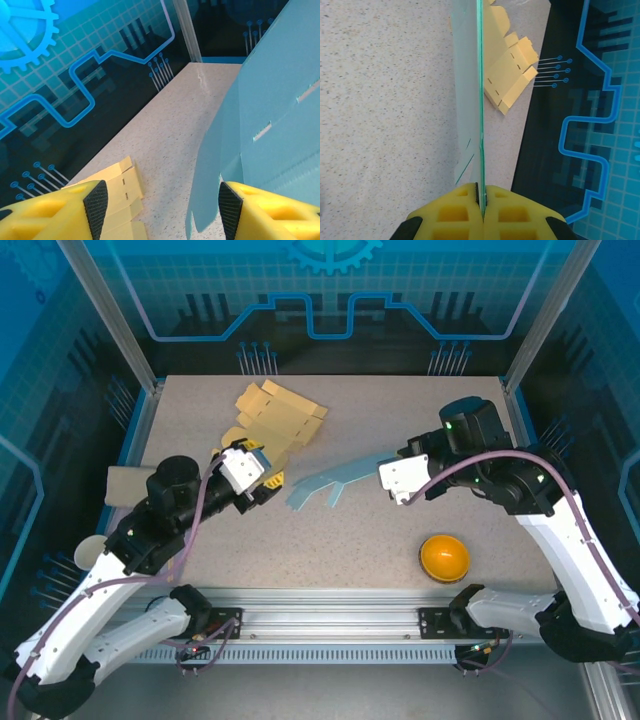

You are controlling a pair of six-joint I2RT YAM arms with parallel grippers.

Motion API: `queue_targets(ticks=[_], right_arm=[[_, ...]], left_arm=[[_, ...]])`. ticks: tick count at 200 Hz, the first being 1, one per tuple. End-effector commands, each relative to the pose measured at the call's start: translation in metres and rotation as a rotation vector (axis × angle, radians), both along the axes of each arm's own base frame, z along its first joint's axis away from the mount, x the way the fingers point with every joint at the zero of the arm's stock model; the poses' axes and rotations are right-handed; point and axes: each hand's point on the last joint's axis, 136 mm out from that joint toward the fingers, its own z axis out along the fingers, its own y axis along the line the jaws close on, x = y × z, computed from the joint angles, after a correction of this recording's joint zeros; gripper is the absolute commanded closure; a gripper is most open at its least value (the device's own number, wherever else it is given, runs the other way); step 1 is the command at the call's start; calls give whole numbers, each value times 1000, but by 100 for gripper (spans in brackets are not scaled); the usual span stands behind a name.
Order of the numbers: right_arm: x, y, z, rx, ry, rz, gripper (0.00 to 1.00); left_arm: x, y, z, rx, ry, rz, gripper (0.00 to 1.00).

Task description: Fold the paper box

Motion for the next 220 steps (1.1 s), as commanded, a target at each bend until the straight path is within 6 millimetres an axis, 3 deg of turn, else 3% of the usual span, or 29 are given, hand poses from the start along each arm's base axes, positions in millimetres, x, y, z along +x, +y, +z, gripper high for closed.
queue_targets(ticks=[1, 42, 60, 93, 116, 220], right_arm=[[-9, -3, 10, 15, -3, -7, 100], [6, -5, 7, -11, -20, -74, 100], [10, 1, 5, -1, 0, -75, 100], [10, 12, 2, 27, 51, -58, 100], [5, 17, -1, 37, 82, -32, 100], [10, 34, -13, 69, 171, 9, 100]], left_arm=[[-12, -10, 29, -94, -17, -72, 36], [-36, -33, 65, -196, -36, -259, 38], [-39, -49, 72, -173, -45, -330, 38], [-40, -81, 57, -30, -43, -424, 38], [-34, -94, 43, 53, -46, -438, 38], [-38, -109, 11, 84, 38, -502, 39]])
